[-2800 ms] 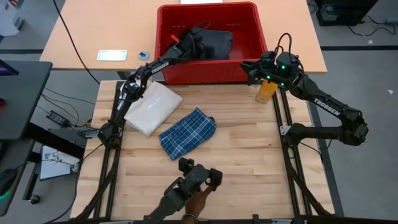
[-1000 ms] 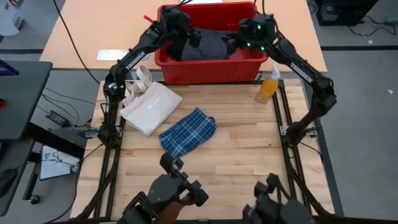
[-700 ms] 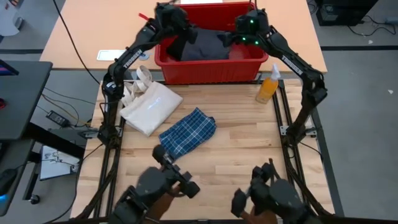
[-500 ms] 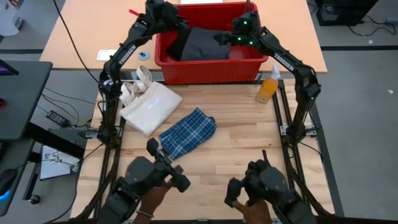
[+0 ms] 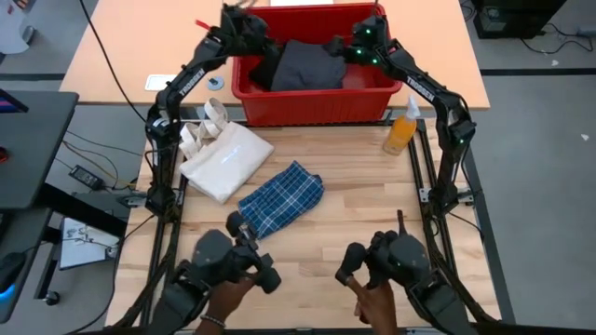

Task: Fold Laundry from Bin
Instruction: Remove the dark gray shorts from the red organizer bin

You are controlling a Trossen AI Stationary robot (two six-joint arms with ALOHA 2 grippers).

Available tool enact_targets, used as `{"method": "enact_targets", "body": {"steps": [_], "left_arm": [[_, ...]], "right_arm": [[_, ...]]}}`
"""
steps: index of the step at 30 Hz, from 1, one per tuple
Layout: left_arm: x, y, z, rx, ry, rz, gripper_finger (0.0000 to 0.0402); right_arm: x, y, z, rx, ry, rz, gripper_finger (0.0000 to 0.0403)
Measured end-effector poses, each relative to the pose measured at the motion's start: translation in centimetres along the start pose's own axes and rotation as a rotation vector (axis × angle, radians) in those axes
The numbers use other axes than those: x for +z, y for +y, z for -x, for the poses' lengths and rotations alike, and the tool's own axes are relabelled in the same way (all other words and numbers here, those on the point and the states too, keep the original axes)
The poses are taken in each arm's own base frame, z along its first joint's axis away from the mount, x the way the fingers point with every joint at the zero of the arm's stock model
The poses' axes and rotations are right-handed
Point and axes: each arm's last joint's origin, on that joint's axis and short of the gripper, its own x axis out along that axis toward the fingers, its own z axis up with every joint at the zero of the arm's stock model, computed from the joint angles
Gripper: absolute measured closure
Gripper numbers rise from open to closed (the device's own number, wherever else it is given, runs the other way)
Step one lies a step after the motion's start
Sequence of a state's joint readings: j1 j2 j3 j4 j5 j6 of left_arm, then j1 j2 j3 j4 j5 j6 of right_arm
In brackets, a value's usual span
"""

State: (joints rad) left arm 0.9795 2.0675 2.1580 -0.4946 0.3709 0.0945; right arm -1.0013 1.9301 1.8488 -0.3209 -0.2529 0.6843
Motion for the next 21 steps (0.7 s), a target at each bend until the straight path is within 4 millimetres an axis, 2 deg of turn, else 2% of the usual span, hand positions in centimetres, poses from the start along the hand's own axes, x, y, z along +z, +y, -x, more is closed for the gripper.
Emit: {"method": "enact_targets", "body": {"steps": [3, 7, 13, 18, 21], "left_arm": [[-0.5, -1.4, 0.3, -0.025, -0.014, -0.018, 0.0221], [-1.1, -3.1, 2.2, -0.005, -0.09, -0.044, 0.0221], [-4.5, -3.8, 6.1, 0.122, -0.174, -0.028, 0.0221], [-6.3, -4.4, 8.7, 0.175, -0.211, 0.007, 0.0221], [-6.4, -4.8, 9.7, 0.197, -0.228, 0.01, 0.0221]], "right_arm": [[-0.3, -1.3, 0.1, -0.081, 0.037, -0.006, 0.0005], [-1.1, -2.9, -0.3, -0.122, 0.074, -0.025, 0.0005], [-1.8, -4.1, -0.8, -0.143, 0.085, -0.055, 0.0005], [-1.8, -3.6, -1.0, -0.083, 0.061, -0.093, 0.0005], [-1.4, -1.4, -1.0, 0.02, 0.042, -0.089, 0.0005]]}}
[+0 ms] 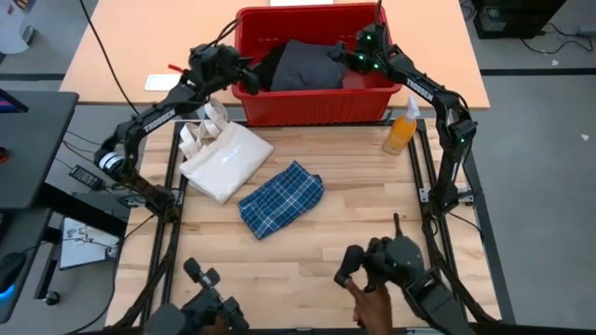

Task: Fold Laundry from Bin
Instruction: Remove the dark gray shorts from the red organizer bin

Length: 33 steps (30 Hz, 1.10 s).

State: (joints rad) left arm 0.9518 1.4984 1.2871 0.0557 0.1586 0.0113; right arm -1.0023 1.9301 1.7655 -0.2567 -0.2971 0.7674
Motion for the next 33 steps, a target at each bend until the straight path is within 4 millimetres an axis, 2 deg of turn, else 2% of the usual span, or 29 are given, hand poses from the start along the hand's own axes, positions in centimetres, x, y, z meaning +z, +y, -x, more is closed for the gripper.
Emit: {"method": "enact_targets", "body": {"steps": [4, 8, 11, 14, 16, 18, 24, 28, 33], "left_arm": [[0.2, 0.0, 0.1, 0.015, -0.013, -0.002, 0.0221], [0.5, 0.1, 0.1, 0.019, -0.05, -0.008, 0.0221], [0.6, 0.1, 0.1, 0.021, -0.065, -0.01, 0.0221], [0.8, 0.1, 0.1, 0.03, -0.087, -0.014, 0.0221], [0.9, 0.1, 0.1, 0.033, -0.091, -0.016, 0.0221], [0.9, 0.1, 0.1, 0.033, -0.09, -0.016, 0.0221], [0.8, 0.1, 0.1, 0.032, -0.084, -0.015, 0.0221], [0.7, 0.1, 0.1, 0.031, -0.077, -0.014, 0.0221], [0.4, 0.1, 0.1, 0.031, -0.043, -0.022, 0.0221]], "right_arm": [[-0.9, 4.7, 0.1, 0.082, -0.04, 0.075, 0.0005], [-3.0, 8.8, 0.2, 0.11, -0.081, 0.153, 0.0005], [-4.7, 10.8, 0.2, 0.099, -0.109, 0.186, 0.0008], [-5.7, 11.4, 0.1, 0.035, -0.143, 0.237, 0.0013], [-5.7, 11.1, -0.4, -0.008, -0.164, 0.285, 0.0017], [-5.4, 9.8, -1.0, -0.05, -0.149, 0.303, 0.0021], [-2.9, 3.7, -4.0, -0.119, -0.078, 0.249, 0.0027], [-1.1, 0.0, -4.4, -0.169, -0.054, 0.165, 0.0027], [-0.3, -3.3, -3.9, -0.272, 0.041, 0.081, 0.0027]]}}
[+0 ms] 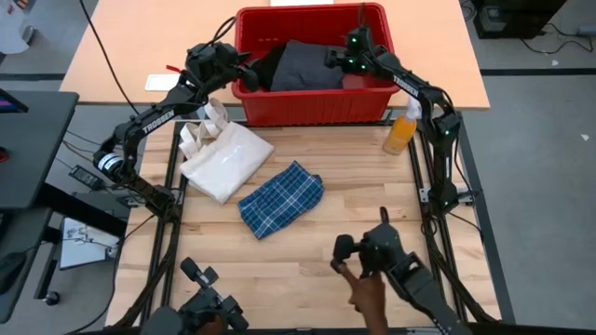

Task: Fold Laundry from Bin
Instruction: Remove the dark gray shorts from the red organizer bin

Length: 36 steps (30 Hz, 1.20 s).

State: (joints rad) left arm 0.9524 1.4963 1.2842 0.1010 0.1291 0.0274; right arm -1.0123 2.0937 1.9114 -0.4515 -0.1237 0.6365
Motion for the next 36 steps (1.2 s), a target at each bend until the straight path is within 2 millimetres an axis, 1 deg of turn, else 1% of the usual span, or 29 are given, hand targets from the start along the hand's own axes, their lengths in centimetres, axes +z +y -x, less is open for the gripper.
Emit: {"method": "enact_targets", "body": {"steps": [5, 8, 12, 17, 19, 21, 24, 25, 27, 28, 31, 32, 36], "left_arm": [[-0.2, 0.0, -0.2, -0.003, 0.0, -0.036, 0.0221], [-0.3, 0.0, -0.4, -0.003, 0.003, -0.04, 0.0221], [-0.4, 0.0, -0.5, -0.003, 0.008, -0.039, 0.0221], [-0.4, -0.1, -0.5, -0.006, 0.008, -0.039, 0.0221], [-0.4, -0.1, -0.5, -0.006, 0.007, -0.039, 0.0221], [-0.4, -0.1, -0.5, -0.007, 0.008, -0.037, 0.0221], [-0.4, -0.1, -0.5, -0.008, 0.007, -0.034, 0.0221], [-0.4, -0.2, -0.5, -0.01, 0.008, -0.035, 0.0221], [-0.4, -0.2, -0.5, -0.011, 0.008, -0.037, 0.0221], [-0.4, -0.2, -0.5, -0.01, 0.008, -0.041, 0.0221], [-0.4, -0.2, -0.5, -0.011, 0.008, -0.043, 0.0221], [-0.4, -0.2, -0.5, -0.011, 0.008, -0.044, 0.0221], [-0.4, -0.2, -0.5, -0.011, 0.007, -0.044, 0.0221]], "right_arm": [[0.2, -1.3, 0.2, -0.034, 0.052, -0.025, 0.0027], [0.0, -2.0, -0.1, -0.033, 0.061, -0.072, 0.0027], [-1.5, -3.4, -1.3, -0.053, 0.092, -0.111, 0.0027], [-3.3, -4.4, -2.5, -0.055, 0.101, -0.173, 0.0027], [-3.3, -4.2, -2.6, 0.002, 0.071, -0.199, 0.0027], [-3.4, -3.9, -2.9, 0.09, 0.031, -0.189, 0.0027], [-3.1, -2.8, -3.1, 0.225, -0.033, -0.154, 0.0028], [-3.2, -2.5, -3.3, 0.239, -0.042, -0.147, 0.0028], [-3.8, -2.6, -3.9, 0.257, -0.011, -0.145, 0.0028], [-3.7, -2.3, -3.9, 0.297, -0.013, -0.139, 0.0028], [-2.7, -0.8, -2.9, 0.463, -0.033, -0.108, 0.0028], [-2.6, -0.4, -2.7, 0.501, -0.025, -0.097, 0.0028], [-3.3, 0.1, -3.0, 0.552, 0.02, -0.071, 0.0028]]}}
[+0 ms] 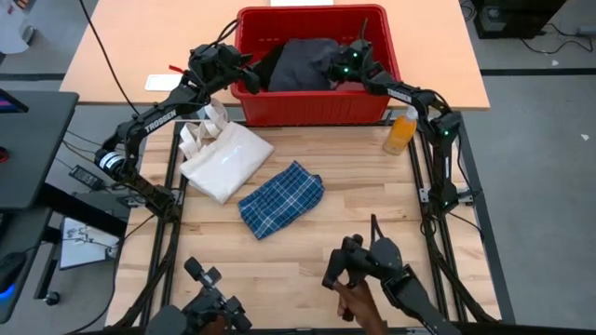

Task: Fold Laundry from Bin
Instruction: Remove the dark gray shorts from the red organizer bin

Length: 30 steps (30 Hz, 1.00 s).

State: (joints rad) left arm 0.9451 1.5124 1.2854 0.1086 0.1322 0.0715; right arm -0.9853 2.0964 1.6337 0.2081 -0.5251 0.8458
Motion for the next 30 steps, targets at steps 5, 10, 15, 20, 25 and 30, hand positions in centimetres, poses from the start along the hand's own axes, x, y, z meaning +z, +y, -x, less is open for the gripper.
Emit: {"method": "enact_targets", "body": {"steps": [5, 10, 15, 20, 25, 30], "left_arm": [[0.0, -0.2, 0.0, -0.006, 0.0, 0.003, 0.0221], [0.0, -0.5, -0.1, -0.013, -0.001, 0.006, 0.0221], [0.1, -0.7, -0.1, -0.019, -0.009, 0.004, 0.0221], [0.1, -0.7, -0.1, -0.02, -0.01, 0.004, 0.0221], [0.1, -0.7, -0.1, -0.02, -0.01, 0.004, 0.0221], [0.2, -1.2, -0.1, -0.036, -0.01, 0.045, 0.0221]], "right_arm": [[-0.1, 0.8, -0.2, 0.049, -0.004, 0.027, 0.0028], [-1.0, 1.8, -0.9, 0.073, 0.0, 0.036, 0.0028], [-2.4, 3.0, -1.9, 0.067, 0.004, 0.033, 0.0028], [-3.1, 3.5, -2.3, 0.039, -0.015, 0.031, 0.0028], [-2.5, 2.6, -1.9, -0.053, -0.072, -0.043, 0.0028], [-2.3, 3.5, -1.9, 0.073, -0.039, 0.044, 0.0028]]}}
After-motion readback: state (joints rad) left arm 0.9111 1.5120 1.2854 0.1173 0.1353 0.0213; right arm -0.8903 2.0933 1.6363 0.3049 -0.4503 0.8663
